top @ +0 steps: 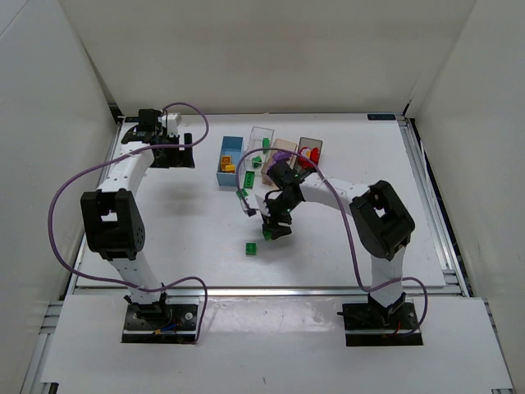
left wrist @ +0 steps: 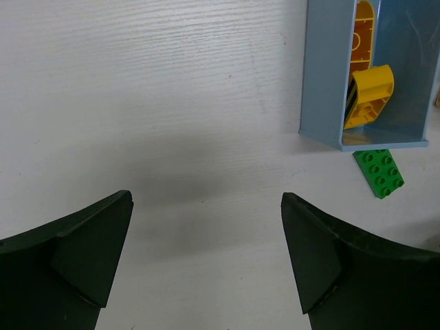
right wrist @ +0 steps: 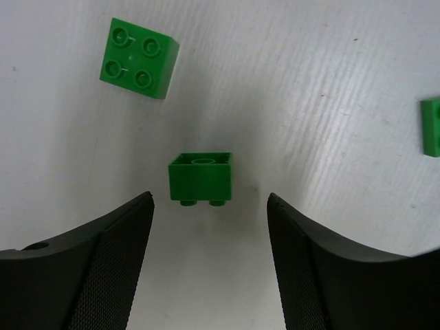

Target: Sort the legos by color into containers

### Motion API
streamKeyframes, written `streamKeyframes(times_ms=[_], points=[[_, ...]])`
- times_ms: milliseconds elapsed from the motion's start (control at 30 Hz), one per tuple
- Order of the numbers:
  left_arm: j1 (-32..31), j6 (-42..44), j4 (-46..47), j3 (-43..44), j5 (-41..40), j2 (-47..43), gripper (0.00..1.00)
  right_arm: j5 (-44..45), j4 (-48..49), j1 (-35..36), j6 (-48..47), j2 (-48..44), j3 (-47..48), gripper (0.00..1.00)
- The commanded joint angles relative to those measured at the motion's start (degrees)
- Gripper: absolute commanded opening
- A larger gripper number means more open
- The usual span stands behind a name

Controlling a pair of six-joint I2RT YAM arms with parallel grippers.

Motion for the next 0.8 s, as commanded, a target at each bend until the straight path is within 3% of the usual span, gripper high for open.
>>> streamKeyframes(times_ms=[0, 367, 433, 633, 767], points=[[-0.12, 0.39, 0.76, -0.56, -0.92, -1.51, 0.99, -1.47, -0.78, 0.76, -0.62, -0.13, -0.96, 0.71], [-0.21, 1.01, 0.50, -0.65, -1.45, -0.81, 1.00, -1.39, 2.21, 3.48, 2.80, 1.54, -0.53, 0.70], [-0.21, 1.18, 0.41, -0.56, -1.45, -0.55, 0.99, -1.21, 2.21, 3.57, 2.98, 2.24, 0.17, 0.66], [-0.21, 1.54, 0.41, -0.21, -1.89, -0.19, 0.99, 0.11, 2.21, 3.57, 2.28, 2.95, 0.00, 0.31], [-0.12, 1.36, 0.24, -0.39, -1.28, -0.28, 0.99, -0.16, 2.74, 2.00, 3.50, 0.50, 0.00, 0.24]])
